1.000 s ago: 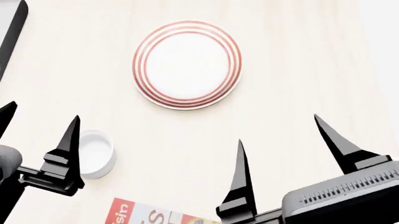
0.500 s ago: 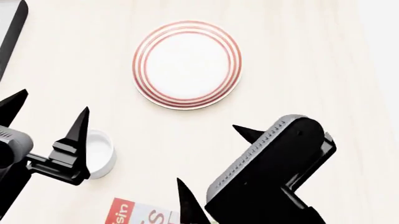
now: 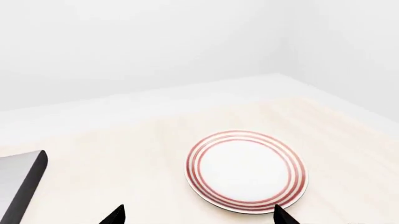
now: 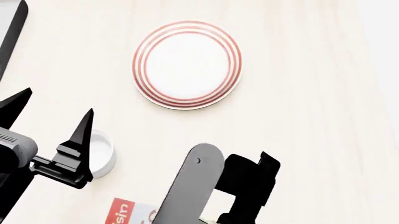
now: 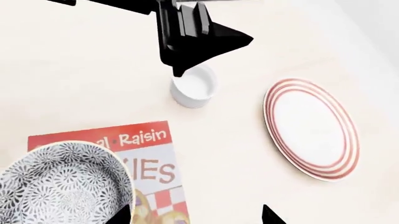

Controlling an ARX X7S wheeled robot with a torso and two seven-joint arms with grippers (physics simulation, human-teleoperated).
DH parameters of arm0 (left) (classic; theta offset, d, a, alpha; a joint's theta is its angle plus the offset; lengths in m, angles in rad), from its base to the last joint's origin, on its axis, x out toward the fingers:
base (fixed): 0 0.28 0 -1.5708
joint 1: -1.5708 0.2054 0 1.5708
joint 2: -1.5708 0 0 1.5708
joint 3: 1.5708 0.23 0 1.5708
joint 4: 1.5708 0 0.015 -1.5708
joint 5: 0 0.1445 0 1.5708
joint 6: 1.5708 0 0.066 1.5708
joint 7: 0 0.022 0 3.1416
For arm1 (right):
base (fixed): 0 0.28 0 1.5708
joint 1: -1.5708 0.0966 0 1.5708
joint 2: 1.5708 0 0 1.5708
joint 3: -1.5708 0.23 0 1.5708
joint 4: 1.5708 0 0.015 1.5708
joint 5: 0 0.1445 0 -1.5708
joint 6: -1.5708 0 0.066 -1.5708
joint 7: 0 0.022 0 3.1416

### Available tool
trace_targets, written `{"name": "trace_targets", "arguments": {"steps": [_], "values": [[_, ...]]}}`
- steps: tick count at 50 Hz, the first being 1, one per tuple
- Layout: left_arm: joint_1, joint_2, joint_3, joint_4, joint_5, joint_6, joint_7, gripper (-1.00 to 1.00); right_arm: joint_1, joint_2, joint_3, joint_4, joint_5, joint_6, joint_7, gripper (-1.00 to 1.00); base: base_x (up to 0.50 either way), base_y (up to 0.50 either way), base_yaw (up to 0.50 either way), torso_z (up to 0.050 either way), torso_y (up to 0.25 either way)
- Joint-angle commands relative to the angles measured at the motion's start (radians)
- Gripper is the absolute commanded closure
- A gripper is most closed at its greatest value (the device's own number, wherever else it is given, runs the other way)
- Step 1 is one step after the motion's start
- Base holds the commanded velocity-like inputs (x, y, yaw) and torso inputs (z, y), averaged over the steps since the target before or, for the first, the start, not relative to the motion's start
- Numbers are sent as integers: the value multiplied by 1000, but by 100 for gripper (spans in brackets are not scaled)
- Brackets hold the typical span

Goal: Pick the akita bowl on the cookies box and place it on the plate.

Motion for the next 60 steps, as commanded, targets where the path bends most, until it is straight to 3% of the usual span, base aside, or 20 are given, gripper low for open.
{"name": "trace_targets", "arguments": {"steps": [1,8,46,60], "values": [[9,14,-12,14,22,7,25,-100,170,-28,-153,53,209,-28,140,-100,0,0,0,0,0],[13,12,-7,17,24,12,25,-100,225,-83,-240,59,264,-56,195,-100,0,0,0,0,0],[27,5,5,9,35,42,24,-100,184,-317,-499,94,224,-75,263,-100,0,0,0,0,0],[28,3,6,19,30,43,21,-100,199,-397,-614,81,269,-130,362,-100,0,0,0,0,0]]}}
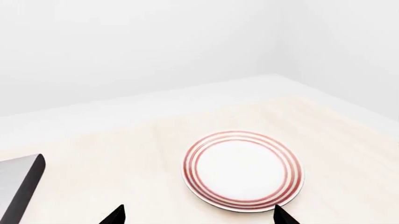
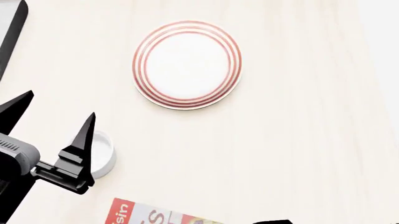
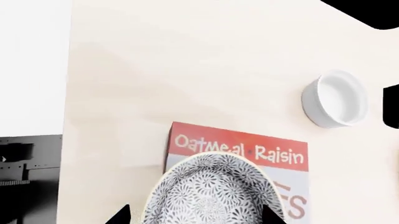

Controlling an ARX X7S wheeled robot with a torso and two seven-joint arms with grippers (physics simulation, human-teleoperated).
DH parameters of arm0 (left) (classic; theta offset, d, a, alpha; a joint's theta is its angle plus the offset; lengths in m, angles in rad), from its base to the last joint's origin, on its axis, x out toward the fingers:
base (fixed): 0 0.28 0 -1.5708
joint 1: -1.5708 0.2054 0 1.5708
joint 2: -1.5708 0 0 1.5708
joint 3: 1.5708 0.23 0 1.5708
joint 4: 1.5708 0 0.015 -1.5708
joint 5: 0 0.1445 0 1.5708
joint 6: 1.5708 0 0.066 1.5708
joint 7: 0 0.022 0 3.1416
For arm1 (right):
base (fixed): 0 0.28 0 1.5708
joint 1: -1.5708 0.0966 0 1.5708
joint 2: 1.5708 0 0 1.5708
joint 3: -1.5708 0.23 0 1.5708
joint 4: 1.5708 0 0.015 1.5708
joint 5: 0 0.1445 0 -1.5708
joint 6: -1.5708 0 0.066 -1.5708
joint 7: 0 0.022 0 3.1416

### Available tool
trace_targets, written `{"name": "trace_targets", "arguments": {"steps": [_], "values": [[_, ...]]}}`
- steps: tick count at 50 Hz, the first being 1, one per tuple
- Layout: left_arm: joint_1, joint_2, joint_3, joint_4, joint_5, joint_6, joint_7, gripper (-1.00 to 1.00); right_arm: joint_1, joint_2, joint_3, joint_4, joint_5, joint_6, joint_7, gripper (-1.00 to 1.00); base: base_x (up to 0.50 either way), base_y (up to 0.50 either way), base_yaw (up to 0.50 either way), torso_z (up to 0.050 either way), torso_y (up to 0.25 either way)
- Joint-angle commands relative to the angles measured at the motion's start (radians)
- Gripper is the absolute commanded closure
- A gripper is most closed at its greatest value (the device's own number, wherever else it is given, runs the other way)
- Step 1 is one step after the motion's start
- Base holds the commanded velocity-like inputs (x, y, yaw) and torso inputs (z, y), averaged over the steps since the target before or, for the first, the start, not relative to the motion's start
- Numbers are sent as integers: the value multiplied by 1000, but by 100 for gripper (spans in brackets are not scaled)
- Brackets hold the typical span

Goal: Pick the akita bowl on the cookies box and place it on the plate.

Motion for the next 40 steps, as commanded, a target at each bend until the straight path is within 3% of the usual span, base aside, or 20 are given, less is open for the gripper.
{"name": "trace_targets", "arguments": {"steps": [1,40], "values": [[9,16,-16,14,17,6,24,-100,18,-82,-48,5,8,-17,29,-100,0,0,0,0,0],[11,13,-10,6,13,13,16,-100,-17,-113,-211,85,-66,25,33,-100,0,0,0,0,0]]}}
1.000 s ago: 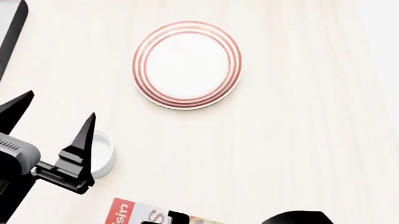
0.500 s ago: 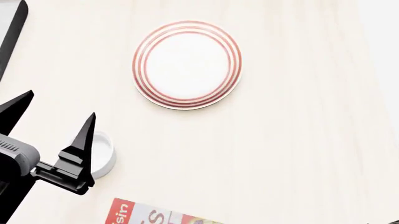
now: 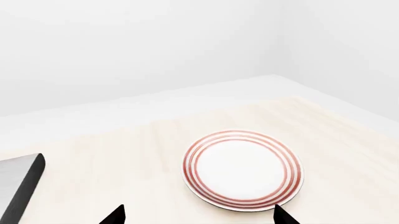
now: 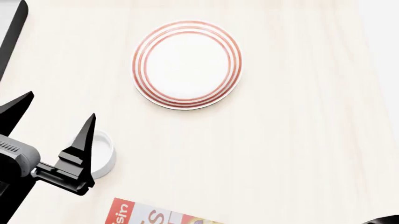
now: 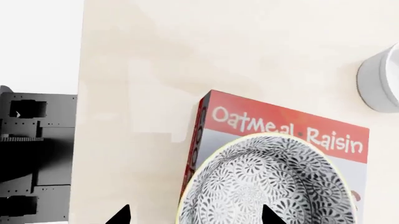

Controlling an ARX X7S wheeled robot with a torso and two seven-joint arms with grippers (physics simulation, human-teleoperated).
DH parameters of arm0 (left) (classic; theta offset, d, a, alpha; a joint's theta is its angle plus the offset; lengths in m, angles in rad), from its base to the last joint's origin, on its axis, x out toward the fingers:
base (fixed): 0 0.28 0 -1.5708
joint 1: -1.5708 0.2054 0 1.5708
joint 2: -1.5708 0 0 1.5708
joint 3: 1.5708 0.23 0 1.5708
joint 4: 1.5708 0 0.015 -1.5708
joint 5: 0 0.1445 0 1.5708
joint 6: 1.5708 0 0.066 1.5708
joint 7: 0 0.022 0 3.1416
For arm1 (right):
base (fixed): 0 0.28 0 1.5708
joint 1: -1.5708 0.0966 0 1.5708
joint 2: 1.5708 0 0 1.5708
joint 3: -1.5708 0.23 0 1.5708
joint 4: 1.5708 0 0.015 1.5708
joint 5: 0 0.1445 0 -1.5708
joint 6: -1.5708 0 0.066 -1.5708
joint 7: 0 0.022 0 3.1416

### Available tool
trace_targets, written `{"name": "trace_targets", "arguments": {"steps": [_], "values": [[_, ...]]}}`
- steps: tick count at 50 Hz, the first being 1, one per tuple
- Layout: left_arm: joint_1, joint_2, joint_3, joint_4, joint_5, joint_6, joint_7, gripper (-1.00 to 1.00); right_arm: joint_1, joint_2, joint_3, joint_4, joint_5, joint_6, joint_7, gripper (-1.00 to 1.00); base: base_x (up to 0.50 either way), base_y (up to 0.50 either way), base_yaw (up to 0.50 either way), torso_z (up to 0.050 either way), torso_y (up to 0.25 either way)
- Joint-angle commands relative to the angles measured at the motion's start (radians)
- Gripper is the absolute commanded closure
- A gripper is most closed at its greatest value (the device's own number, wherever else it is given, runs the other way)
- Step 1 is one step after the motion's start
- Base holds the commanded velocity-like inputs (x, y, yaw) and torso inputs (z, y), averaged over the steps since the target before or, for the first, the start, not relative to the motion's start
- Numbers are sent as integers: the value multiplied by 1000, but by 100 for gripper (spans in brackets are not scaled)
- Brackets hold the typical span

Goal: Pick the akita bowl on the cookies box and place it on the plate.

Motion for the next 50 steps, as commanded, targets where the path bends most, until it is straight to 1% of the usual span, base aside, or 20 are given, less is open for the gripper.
{"name": "trace_targets", "arguments": {"steps": [1,7,19,20,37,43,50], "values": [[7,18,-16,8,16,2,23,-100,-2,-41,-8,30,-43,27,-35,-100,0,0,0,0,0],[7,16,-19,3,14,5,22,-100,-9,-47,-22,30,-59,30,-39,-100,0,0,0,0,0],[8,15,-15,7,15,6,18,-100,-4,-34,-80,8,-18,7,5,-100,0,0,0,0,0],[8,14,-15,8,14,4,18,-100,-3,-32,-84,5,-18,8,8,100,0,0,0,0,0],[7,11,-14,8,11,6,15,-100,21,-14,-93,-1,-43,19,1,100,0,0,0,0,0],[7,11,-10,7,12,6,14,-100,73,8,-91,6,-26,34,-5,100,0,0,0,0,0],[4,11,-7,9,11,3,11,-100,131,22,-111,-1,17,25,25,100,0,0,0,0,0]]}}
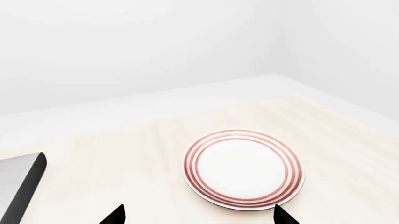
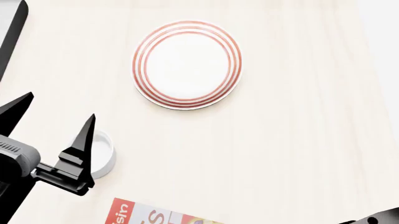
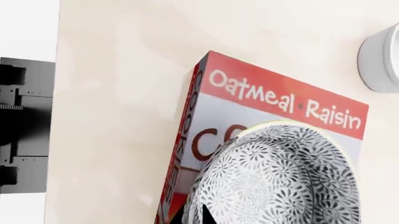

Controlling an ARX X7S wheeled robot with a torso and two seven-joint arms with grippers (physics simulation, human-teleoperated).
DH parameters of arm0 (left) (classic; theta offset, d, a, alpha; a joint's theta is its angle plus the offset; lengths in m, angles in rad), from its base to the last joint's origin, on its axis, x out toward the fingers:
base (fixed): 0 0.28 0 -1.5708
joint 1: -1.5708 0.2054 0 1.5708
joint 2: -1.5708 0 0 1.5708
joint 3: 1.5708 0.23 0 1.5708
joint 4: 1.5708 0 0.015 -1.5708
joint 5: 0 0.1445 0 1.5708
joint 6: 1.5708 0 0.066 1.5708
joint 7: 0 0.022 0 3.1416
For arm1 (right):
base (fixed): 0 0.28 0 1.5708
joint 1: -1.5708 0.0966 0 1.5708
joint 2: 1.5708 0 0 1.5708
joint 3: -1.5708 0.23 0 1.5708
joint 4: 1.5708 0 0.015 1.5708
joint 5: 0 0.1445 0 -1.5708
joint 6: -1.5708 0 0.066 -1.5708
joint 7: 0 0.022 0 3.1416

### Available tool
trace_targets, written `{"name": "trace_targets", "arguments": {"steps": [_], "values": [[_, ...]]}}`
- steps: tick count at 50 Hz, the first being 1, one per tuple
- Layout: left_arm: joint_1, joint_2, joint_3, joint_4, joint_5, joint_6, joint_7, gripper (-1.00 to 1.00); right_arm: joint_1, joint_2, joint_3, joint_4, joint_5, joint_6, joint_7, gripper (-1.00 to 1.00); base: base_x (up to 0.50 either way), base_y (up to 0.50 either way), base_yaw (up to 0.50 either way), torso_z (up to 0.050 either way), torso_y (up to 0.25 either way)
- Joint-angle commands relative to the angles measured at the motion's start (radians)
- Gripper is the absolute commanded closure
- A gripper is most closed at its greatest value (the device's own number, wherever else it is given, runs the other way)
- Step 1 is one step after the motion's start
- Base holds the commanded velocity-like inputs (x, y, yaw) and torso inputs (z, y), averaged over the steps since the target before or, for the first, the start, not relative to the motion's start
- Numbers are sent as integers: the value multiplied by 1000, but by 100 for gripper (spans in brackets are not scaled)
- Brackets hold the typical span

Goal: Pick the akita bowl on the cookies box and place it on the plate.

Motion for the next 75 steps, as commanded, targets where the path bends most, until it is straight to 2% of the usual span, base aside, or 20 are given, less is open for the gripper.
{"name": "trace_targets", "arguments": {"steps": [1,10,24,29,37,43,49,59,75], "values": [[4,18,-13,9,18,1,23,-100,89,9,-10,3,39,15,11,100,0,0,0,0,0],[2,16,-12,12,15,-5,19,-100,242,20,-74,-7,115,37,86,100,0,0,0,0,0],[4,14,-9,16,12,-4,17,-100,354,67,-62,39,26,178,8,100,0,0,0,0,0],[7,12,-9,17,11,0,17,-100,401,99,-59,33,-102,196,-137,100,0,0,0,0,0],[7,10,-10,17,9,2,16,-100,446,157,-84,19,-431,180,-464,100,0,0,0,0,0],[10,9,-12,13,9,8,17,-100,513,203,-169,26,-733,95,-738,100,0,0,0,0,0],[14,7,-9,13,10,16,20,-100,561,207,-274,108,-942,-17,-893,100,0,0,0,0,0],[20,5,-6,9,11,24,24,-100,576,173,-396,318,-1184,-201,-1022,100,0,0,0,0,0],[34,-4,2,19,12,30,27,-100,490,48,-447,761,-1410,-478,-1101,100,0,0,0,0,0]]}}
